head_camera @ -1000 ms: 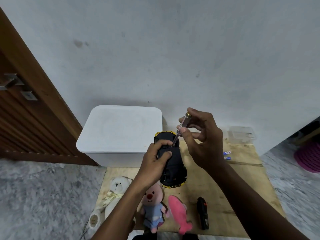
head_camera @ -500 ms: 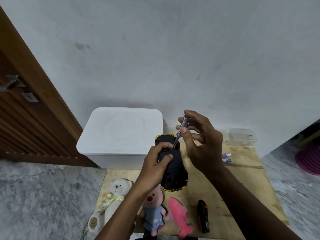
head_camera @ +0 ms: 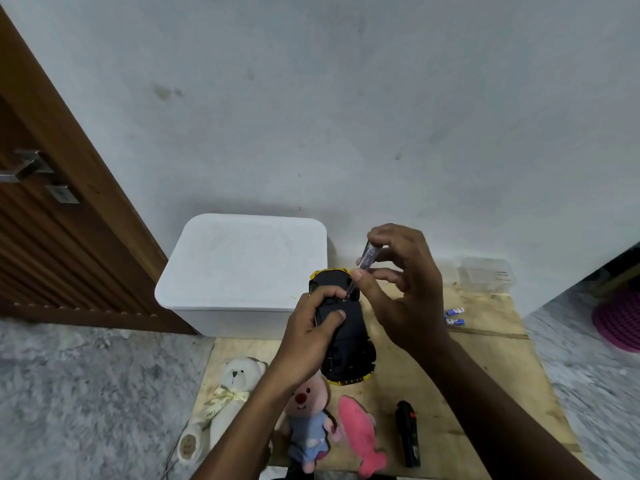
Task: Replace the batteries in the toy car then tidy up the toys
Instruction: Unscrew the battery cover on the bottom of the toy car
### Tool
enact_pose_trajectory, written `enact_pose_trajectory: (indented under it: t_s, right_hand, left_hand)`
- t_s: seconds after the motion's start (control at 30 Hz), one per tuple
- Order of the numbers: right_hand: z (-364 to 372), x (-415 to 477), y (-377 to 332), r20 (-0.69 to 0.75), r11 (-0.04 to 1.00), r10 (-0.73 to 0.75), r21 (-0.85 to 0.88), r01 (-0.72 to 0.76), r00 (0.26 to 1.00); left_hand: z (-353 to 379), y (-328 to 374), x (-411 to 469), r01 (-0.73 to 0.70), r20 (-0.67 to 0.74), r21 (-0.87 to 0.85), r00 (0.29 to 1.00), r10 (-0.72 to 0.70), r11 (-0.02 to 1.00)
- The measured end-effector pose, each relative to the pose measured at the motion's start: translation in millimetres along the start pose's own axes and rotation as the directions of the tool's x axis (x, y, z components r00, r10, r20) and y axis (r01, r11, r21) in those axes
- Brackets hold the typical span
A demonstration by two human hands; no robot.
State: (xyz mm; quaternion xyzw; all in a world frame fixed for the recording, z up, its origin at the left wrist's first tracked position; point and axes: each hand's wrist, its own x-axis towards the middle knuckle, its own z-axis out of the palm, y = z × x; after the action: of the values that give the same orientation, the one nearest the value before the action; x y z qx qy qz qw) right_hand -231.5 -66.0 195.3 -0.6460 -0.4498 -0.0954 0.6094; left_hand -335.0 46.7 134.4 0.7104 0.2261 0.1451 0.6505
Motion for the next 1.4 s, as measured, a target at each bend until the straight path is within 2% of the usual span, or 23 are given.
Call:
enact_pose_trajectory:
  t_s: [0.27,0.37,0.47,0.7,0.9,1.13,1.4]
  right_hand:
    - [3.2,-3.4,3.6,0.008,1.000,0.028,-0.005,-0.028,1.000]
    - [2.4,-1.4,-0.2,0.026,1.000,0.006,0.017,-0.007,1.000]
    - [2.8,1.8,1.0,-0.015,0.999,-0.025,-0.037,0.024,1.000]
    - [4.6,1.3,1.3,0.002,0.997,0.071,0.013,-0.071,0.997]
    - [4.7,2.9,0.7,-0.052,0.999,0.029,-0.015,-0.030,0.998]
    - [6.4,1.5,0.4,0.000,0.998,0.062,0.009,-0.062,0.998]
    - [7.7,2.7,3.4,-0.043,0.999,0.030,-0.035,-0.032,0.999]
  left_hand:
    - [1.5,-0.4,-0.5,0.013,0.018,-0.012,1.000,-0.013,1.000]
    - [0.4,0.0,0.0,0.006,0.015,0.006,1.000,-0.006,1.000]
    - [-0.4,-0.3,0.7,0.003,0.007,0.008,1.000,-0.003,1.000]
    - [-1.5,-3.8,2.0,0.011,0.004,-0.018,1.000,-0.011,1.000]
    - [-2.1,-3.5,1.4,0.014,0.001,-0.018,1.000,-0.014,1.000]
    - [-3.6,-6.2,2.4,0.030,0.005,-0.029,1.000,-0.030,0.999]
    - [-5.9,-4.8,4.0,0.028,0.012,-0.020,1.000,-0.028,0.999]
